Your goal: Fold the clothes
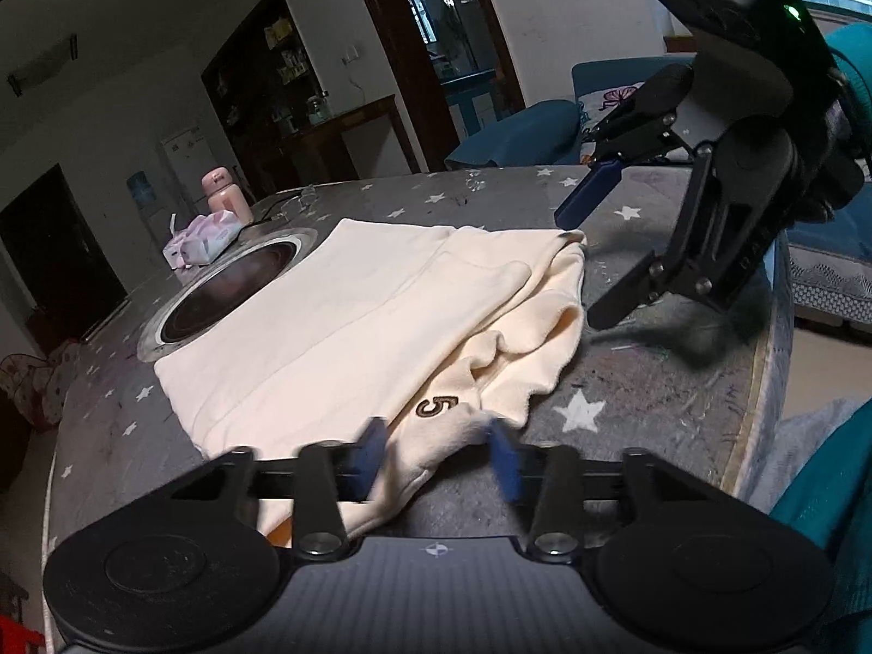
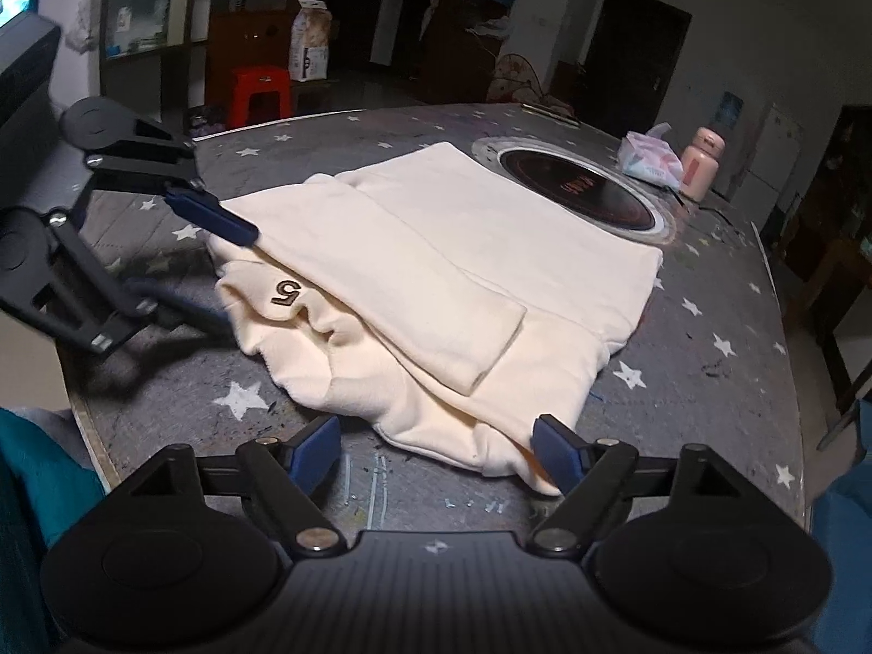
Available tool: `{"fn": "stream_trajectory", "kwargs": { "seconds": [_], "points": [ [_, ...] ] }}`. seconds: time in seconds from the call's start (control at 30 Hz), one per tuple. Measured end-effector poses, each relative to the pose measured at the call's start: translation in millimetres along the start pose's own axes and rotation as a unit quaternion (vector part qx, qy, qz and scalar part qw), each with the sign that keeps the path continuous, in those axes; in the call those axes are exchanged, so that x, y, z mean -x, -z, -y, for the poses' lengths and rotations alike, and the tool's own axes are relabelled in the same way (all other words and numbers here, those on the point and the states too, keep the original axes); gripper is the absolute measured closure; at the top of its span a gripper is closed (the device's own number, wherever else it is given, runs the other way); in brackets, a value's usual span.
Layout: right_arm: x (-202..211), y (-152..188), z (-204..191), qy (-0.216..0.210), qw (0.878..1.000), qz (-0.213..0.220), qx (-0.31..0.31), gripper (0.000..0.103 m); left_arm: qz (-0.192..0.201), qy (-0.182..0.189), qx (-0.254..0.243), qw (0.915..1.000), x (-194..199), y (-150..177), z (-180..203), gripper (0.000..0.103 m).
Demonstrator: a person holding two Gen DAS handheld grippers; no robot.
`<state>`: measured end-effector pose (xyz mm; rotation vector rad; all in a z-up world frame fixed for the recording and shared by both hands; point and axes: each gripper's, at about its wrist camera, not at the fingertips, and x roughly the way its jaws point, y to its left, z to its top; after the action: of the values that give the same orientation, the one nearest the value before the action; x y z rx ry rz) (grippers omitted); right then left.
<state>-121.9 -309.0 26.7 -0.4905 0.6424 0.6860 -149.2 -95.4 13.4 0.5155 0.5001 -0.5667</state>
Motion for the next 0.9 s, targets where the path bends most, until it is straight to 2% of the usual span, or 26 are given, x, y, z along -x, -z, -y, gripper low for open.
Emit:
{"fn": "stream_trajectory", "kwargs": {
  "seconds": [0.03, 0.1, 0.43, 0.53, 0.63, 0.67, 0.7, 0.77, 0.83, 0.9],
  "points": [
    [0, 0, -1, 0.001, 1.000, 0.001, 0.004, 0.023, 0.004, 0.000, 0.002, 1.0000, 1, -1, -1, 0.079],
    [0, 2, -5, 0.005, 1.000, 0.005, 0.020, 0.022, 0.011, -0.001, 0.005, 0.9999, 2, -4, -3, 0.088],
    [-10, -5, -25, 0.023, 0.993, 0.052, 0.108, 0.026, 0.031, 0.017, 0.083, 0.9959, -8, -36, -49, 0.093],
    [-17, -11, -29, 0.025, 0.990, 0.062, 0.128, 0.040, 0.025, 0.024, 0.103, 0.9941, -17, -39, -60, 0.093],
    [-30, -18, -26, 0.008, 0.991, 0.049, 0.122, 0.062, 0.017, 0.033, 0.123, 0.9916, -22, -37, -68, 0.093],
    [-33, -20, -23, 0.003, 0.993, 0.044, 0.113, 0.081, 0.016, 0.034, 0.123, 0.9917, -21, -36, -68, 0.090],
    [-35, -22, -19, -0.004, 0.994, 0.042, 0.101, 0.085, 0.016, 0.034, 0.121, 0.9920, -18, -34, -66, 0.086],
    [-35, -26, -10, -0.027, 0.996, 0.038, 0.074, 0.087, 0.021, 0.026, 0.110, 0.9934, -10, -29, -61, 0.080],
    [-33, -29, -2, -0.042, 0.997, 0.036, 0.052, 0.088, 0.021, 0.016, 0.091, 0.9956, -3, -22, -55, 0.059],
    [-32, -33, 7, -0.055, 0.998, 0.035, 0.028, 0.089, 0.019, 0.005, 0.069, 0.9974, 1, -16, -47, 0.050]
  ]
}}
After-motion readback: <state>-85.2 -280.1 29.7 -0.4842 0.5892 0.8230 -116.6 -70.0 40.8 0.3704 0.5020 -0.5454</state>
